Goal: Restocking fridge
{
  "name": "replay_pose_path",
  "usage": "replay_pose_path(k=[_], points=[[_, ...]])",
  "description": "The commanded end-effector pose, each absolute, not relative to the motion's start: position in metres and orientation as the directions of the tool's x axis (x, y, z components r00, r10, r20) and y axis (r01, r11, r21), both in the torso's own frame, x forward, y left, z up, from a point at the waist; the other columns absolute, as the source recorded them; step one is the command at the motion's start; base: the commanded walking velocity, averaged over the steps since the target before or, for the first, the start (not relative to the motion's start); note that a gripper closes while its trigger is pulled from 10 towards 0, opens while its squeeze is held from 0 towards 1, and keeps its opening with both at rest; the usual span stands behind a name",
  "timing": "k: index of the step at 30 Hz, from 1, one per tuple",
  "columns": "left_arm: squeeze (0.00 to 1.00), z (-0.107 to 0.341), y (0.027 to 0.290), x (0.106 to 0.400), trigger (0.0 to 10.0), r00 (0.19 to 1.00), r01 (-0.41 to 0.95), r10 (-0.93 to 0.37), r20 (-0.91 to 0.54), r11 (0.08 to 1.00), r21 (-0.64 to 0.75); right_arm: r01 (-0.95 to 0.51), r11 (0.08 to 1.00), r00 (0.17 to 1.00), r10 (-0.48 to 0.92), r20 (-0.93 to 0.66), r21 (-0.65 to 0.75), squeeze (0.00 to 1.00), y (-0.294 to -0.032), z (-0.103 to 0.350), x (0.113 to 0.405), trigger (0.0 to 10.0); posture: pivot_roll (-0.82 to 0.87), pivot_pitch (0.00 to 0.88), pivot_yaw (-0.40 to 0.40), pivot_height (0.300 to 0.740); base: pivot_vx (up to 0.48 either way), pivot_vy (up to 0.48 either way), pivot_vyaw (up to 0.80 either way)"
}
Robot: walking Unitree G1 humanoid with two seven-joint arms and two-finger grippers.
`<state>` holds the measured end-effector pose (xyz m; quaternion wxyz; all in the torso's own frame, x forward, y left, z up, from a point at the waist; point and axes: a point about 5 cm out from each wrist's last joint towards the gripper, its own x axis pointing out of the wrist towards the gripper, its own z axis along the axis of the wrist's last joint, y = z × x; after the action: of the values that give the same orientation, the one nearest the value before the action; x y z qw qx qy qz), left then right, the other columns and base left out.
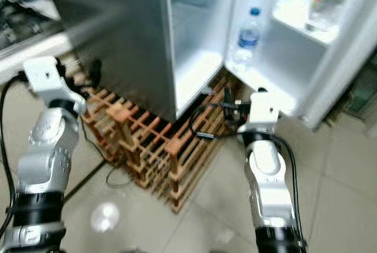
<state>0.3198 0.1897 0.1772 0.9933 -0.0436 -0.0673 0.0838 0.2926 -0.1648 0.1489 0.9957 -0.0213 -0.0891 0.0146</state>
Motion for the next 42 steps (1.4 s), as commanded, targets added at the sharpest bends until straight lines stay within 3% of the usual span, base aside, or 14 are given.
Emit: replay_pose_path(k=[1, 10, 23, 29, 32, 38, 42], points=[[0.0, 0.174, 0.189, 0.32, 10.0, 0.975, -0.181, 0.189, 0.114, 0.98, -0.081, -0.024, 0.999, 0.986, 0.031, 0.163, -0.049, 0.0, -0.166, 0.145, 0.293, 10.0, -0.13, 0.0, 0.06, 0.74, 0.0, -0.469, 0.68], [0.0, 0.165, 0.18, 0.323, 10.0, 0.985, -0.155, 0.158, 0.063, 0.987, -0.051, -0.041, 0.998, 0.985, 0.05, 0.164, -0.058, 0.0, -0.165, 0.144, 0.296, 10.0, -0.13, 0.0, 0.057, 0.74, 0.0, -0.469, 0.67], [0.0, 0.155, 0.177, 0.321, 10.0, 0.989, -0.139, 0.138, 0.047, 0.99, 0.021, -0.073, 0.994, 0.986, 0.085, 0.145, -0.086, 0.0, -0.156, 0.139, 0.292, 10.0, -0.13, 0.0, 0.044, 0.74, 0.0, 0.0, 0.66], [0.0, 0.14, 0.185, 0.301, 10.0, 1.0, 0.018, -0.019, 0.003, 0.995, 0.096, -0.021, 0.999, 0.989, 0.015, 0.146, 0.039, 0.0, -0.162, 0.136, 0.286, 10.0, -0.11, 0.0, 0.037, 0.74, 0.0, 0.0, 0.65], [0.0, 0.138, 0.188, 0.296, 10.0, 1.0, 0.011, -0.01, -0.007, 0.997, 0.081, -0.022, 0.999, 0.991, 0.016, 0.133, 0.042, 0.0, -0.163, 0.132, 0.284, 10.0, -0.1, 0.0, 0.033, 0.74, 0.0, 0.0, 0.64], [0.0, 0.148, 0.17, 0.297, 10.0, 0.999, 0.001, -0.002, 0.055, 1.0, 0.008, -0.043, 0.999, 0.993, 0.039, 0.113, 0.034, 0.0, -0.158, 0.126, 0.289, 10.0, -0.08, 0.0, 0.001, 0.74, 0.0, 0.0, 0.63], [0.0, 0.152, 0.165, 0.289, 10.0, 0.996, -0.011, 0.013, 0.084, 1.0, -0.018, -0.084, 0.996, 0.992, 0.082, 0.094, 0.021, 0.0, -0.153, 0.125, 0.29, 10.0, -0.06, 0.0, -0.046, 0.74, 0.0, 0.467, 0.63]])
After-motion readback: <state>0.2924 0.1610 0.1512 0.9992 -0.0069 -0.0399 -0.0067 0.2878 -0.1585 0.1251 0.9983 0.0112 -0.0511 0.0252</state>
